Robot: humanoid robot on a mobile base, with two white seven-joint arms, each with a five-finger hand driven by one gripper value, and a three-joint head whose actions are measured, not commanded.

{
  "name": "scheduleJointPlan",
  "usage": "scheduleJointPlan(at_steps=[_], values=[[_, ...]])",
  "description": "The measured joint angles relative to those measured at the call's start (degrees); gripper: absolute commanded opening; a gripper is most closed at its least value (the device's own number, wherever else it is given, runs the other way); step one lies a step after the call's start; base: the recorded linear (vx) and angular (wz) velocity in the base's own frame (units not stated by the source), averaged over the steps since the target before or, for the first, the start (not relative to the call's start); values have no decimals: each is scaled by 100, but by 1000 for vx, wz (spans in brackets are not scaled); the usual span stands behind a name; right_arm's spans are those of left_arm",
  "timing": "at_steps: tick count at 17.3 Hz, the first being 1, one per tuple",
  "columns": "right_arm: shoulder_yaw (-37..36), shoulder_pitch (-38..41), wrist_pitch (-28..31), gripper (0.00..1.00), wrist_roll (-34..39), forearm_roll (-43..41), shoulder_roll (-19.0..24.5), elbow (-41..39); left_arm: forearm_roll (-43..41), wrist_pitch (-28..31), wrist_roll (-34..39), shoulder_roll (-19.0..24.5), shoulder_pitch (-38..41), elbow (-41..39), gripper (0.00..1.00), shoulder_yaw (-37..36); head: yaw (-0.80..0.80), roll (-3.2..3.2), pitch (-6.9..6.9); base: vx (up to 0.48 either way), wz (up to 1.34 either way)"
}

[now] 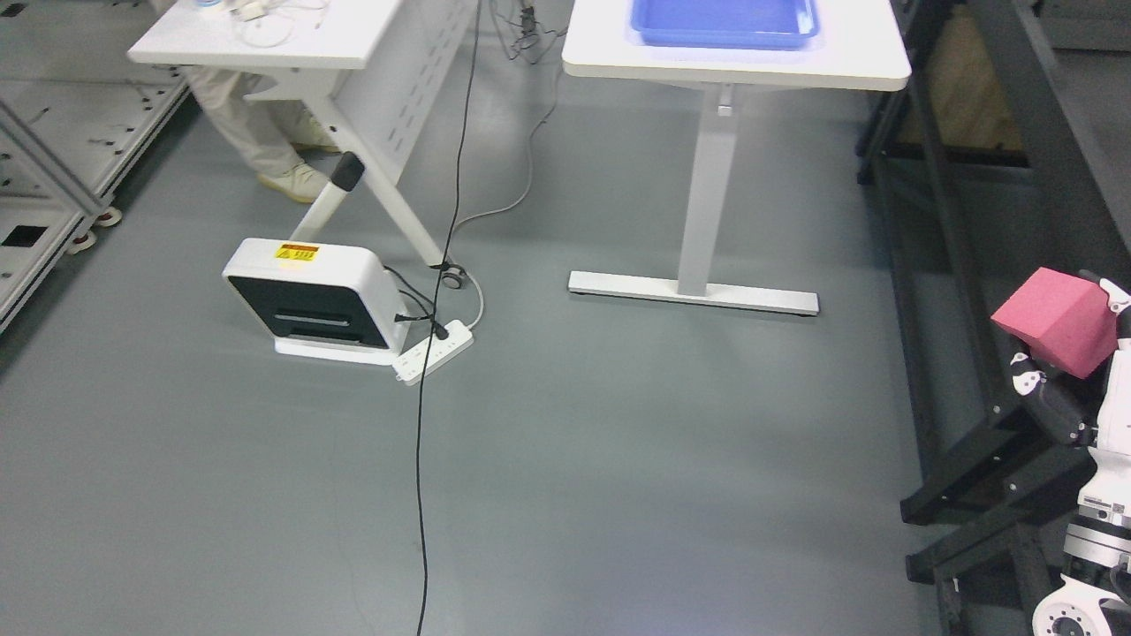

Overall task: Pick pink block from left shelf to tray
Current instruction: 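Carry the pink block in the right hand while turning to the blue tray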

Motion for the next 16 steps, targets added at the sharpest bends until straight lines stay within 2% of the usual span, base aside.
scheduleJointPlan(at_steps=[4, 16], values=[[2, -2, 0, 4, 10, 0, 1, -2, 0, 0, 0, 0, 1, 0, 100, 0, 0, 0, 0, -65, 404], [12, -30, 42, 4, 72, 0, 4, -1, 0, 0, 0, 0, -1, 0, 100, 0, 0, 0, 0, 47, 7]])
